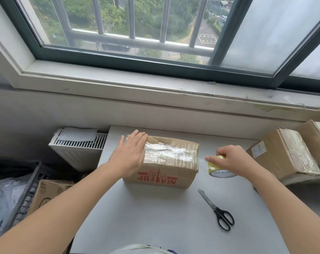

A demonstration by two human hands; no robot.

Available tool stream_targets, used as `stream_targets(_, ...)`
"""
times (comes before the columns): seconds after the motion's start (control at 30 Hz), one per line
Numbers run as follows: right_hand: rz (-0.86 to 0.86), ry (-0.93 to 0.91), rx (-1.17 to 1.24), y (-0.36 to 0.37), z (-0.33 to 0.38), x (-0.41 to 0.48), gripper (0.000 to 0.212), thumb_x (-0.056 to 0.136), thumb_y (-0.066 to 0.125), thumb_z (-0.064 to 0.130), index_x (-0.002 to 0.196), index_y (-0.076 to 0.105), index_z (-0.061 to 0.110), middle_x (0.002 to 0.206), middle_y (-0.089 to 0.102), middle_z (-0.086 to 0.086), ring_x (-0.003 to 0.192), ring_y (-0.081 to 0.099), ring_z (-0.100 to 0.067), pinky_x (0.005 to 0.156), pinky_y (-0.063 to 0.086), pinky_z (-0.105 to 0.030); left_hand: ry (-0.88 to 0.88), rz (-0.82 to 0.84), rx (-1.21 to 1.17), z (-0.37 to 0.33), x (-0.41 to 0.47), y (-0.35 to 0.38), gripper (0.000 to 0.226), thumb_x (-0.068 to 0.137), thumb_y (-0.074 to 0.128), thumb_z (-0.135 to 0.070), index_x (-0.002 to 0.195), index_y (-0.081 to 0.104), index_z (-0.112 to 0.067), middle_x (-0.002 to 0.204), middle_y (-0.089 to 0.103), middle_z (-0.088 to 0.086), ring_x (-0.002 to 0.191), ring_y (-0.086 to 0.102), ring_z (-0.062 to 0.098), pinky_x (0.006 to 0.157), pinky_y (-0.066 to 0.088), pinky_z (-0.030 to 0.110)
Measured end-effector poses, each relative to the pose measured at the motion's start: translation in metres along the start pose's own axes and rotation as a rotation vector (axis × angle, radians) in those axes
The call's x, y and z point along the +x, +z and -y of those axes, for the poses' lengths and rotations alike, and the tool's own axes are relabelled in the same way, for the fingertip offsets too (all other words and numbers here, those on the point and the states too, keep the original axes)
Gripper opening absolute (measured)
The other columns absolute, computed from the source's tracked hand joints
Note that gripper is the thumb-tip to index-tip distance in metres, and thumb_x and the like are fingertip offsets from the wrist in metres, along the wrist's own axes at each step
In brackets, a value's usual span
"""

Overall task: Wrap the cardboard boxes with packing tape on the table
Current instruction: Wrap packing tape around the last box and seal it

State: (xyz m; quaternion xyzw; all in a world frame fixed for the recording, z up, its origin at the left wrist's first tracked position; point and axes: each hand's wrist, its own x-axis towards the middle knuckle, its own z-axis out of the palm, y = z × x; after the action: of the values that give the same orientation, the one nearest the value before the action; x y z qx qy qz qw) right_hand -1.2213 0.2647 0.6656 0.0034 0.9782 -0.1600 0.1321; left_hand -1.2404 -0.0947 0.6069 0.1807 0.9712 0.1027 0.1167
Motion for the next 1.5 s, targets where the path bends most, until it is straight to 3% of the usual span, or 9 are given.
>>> stream_targets(0.07, -0.001, 0.003, 0.004, 0.0, -0.002, -0.002, 0.061, 0.086, 0.07, 0.059, 0.061, 0.05, 0.006, 0.056, 0.043, -0.005, 0.057, 0.041, -0.02, 0.057, 0.028, -0.035, -0.016, 0.007, 0.066, -0.001, 0.001, 0.005, 0.079, 0.097, 0.003, -0.06, 0.164, 0.003, -0.018, 0.167, 0.008, -0.005, 0.158, -0.002, 0.019, 0.126, 0.002, 0.06)
stream_targets(0.13, -0.004, -0.007, 0.002, 0.0, -0.001, -0.004, 0.063, 0.086, 0.07, 0.059, 0.063, 0.051, 0.004, 0.056, 0.043, -0.005, 0.057, 0.041, -0.02, 0.057, 0.028, -0.035, -0.031, 0.032, 0.157, -0.002, 0.003, 0.006, 0.091, 0.086, -0.011, -0.064, 0.164, -0.003, -0.018, 0.164, 0.006, -0.004, 0.157, -0.003, 0.02, 0.122, -0.004, 0.066)
stream_targets(0.3, -0.007, -0.011, 0.008, -0.004, -0.001, -0.005, 0.061, 0.087, 0.07, 0.058, 0.061, 0.05, 0.007, 0.056, 0.042, -0.004, 0.056, 0.04, -0.019, 0.056, 0.027, -0.035, 0.165, 0.069, 0.363, -0.016, 0.007, 0.001, 0.076, 0.086, -0.023, -0.049, 0.154, -0.028, -0.017, 0.17, -0.023, 0.0, 0.155, -0.025, 0.02, 0.12, -0.012, 0.067)
stream_targets(0.4, -0.004, 0.003, -0.001, -0.01, -0.007, -0.008, 0.06, 0.087, 0.07, 0.059, 0.057, 0.047, 0.013, 0.054, 0.041, -0.003, 0.055, 0.039, -0.019, 0.056, 0.028, -0.034, 0.314, 0.076, 0.375, -0.021, 0.007, 0.004, 0.078, 0.09, -0.028, -0.063, 0.156, -0.025, -0.021, 0.167, -0.029, -0.003, 0.152, -0.029, 0.015, 0.123, -0.014, 0.06)
stream_targets(0.6, -0.013, -0.032, 0.028, -0.023, -0.005, -0.015, 0.059, 0.088, 0.07, 0.057, 0.054, 0.044, 0.016, 0.053, 0.039, -0.001, 0.053, 0.037, -0.018, 0.055, 0.028, -0.034, 0.307, 0.169, 0.42, -0.026, 0.013, -0.004, 0.101, 0.089, 0.007, -0.088, 0.159, -0.025, -0.022, 0.164, -0.034, 0.0, 0.152, -0.031, 0.018, 0.121, -0.017, 0.063)
stream_targets(0.87, -0.058, -0.083, -0.035, -0.041, 0.013, -0.02, 0.052, 0.09, 0.067, 0.058, 0.059, 0.052, 0.019, 0.054, 0.049, -0.002, 0.056, 0.048, -0.02, 0.055, 0.036, -0.032, 0.292, 0.21, 0.446, -0.034, 0.011, -0.007, 0.083, 0.091, 0.013, -0.085, 0.154, -0.026, -0.048, 0.166, -0.033, 0.004, 0.155, -0.025, 0.032, 0.119, -0.011, 0.068)
stream_targets(1.1, -0.044, -0.066, -0.038, -0.033, 0.004, -0.025, 0.059, 0.088, 0.065, 0.061, 0.06, 0.043, 0.014, 0.053, 0.039, -0.004, 0.053, 0.039, -0.02, 0.054, 0.028, -0.033, 0.38, 0.103, 0.435, -0.075, 0.012, 0.0, 0.095, 0.095, 0.028, -0.067, 0.163, 0.006, -0.005, 0.168, -0.026, 0.009, 0.156, -0.023, 0.027, 0.119, -0.003, 0.073)
stream_targets(1.23, -0.037, -0.056, -0.049, -0.033, 0.004, -0.03, 0.06, 0.089, 0.064, 0.062, 0.064, 0.054, 0.008, 0.055, 0.046, -0.005, 0.054, 0.044, -0.019, 0.053, 0.031, -0.032, 0.362, 0.097, 0.342, -0.106, 0.015, 0.023, 0.105, 0.092, 0.03, -0.08, 0.161, -0.019, -0.018, 0.168, -0.027, 0.005, 0.156, -0.023, 0.03, 0.114, -0.007, 0.078)
stream_targets(1.5, -0.012, 0.01, -0.059, -0.038, -0.011, -0.031, 0.059, 0.088, 0.063, 0.063, 0.062, 0.052, 0.012, 0.054, 0.048, -0.003, 0.057, 0.05, -0.021, 0.052, 0.031, -0.031, 0.371, 0.058, 0.283, -0.101, 0.02, 0.028, 0.1, 0.092, 0.022, -0.083, 0.161, -0.022, -0.026, 0.168, -0.027, -0.002, 0.155, -0.025, 0.019, 0.118, -0.014, 0.069)
